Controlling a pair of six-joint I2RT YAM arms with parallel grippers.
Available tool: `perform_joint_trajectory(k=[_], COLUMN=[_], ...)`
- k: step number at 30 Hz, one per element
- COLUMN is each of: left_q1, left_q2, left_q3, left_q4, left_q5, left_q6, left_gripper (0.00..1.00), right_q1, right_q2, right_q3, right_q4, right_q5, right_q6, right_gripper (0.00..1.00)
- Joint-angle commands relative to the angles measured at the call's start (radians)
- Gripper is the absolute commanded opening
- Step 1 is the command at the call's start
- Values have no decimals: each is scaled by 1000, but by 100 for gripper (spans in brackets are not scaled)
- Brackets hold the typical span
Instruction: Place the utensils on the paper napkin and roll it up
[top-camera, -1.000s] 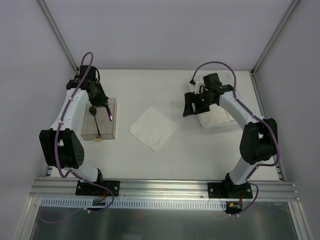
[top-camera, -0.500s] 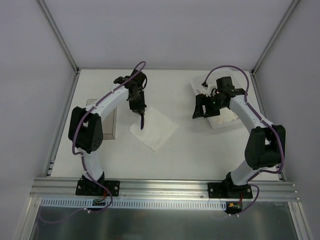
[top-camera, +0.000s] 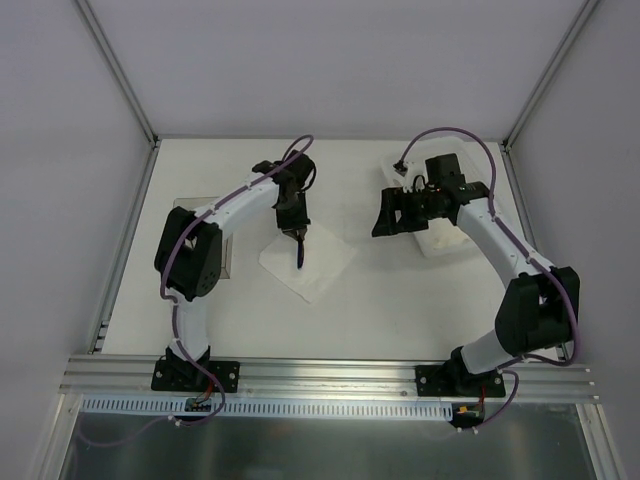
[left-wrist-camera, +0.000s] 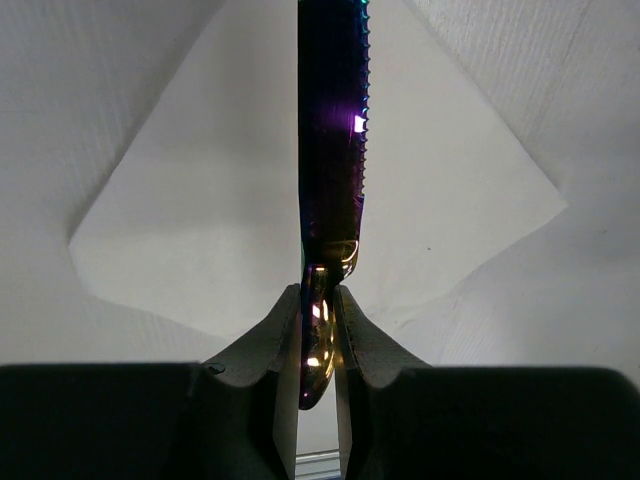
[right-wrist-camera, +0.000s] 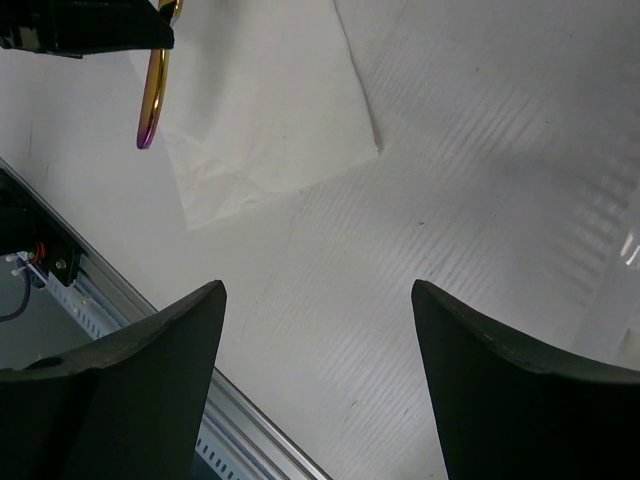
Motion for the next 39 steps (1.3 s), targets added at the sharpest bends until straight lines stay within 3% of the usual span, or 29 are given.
perform_joint_trajectory(k=[1,17,39], left_q1=[-26,-59,-65], left_q2=[24,153,210], left_q3=[31,67,113], left_q4=[0,12,12], left_q5=[-33,-70,-99], left_q6=[-77,-214,-182], left_gripper=[0,0,0], right_q1=[-1,-1,-6], right_q2=[-68,-162,-179], right_q3=[-12,-61,-88], right_q4=[33,39,53], right_q5=[61,90,100], right_q6=[33,21,17], right_gripper=[79,82,83])
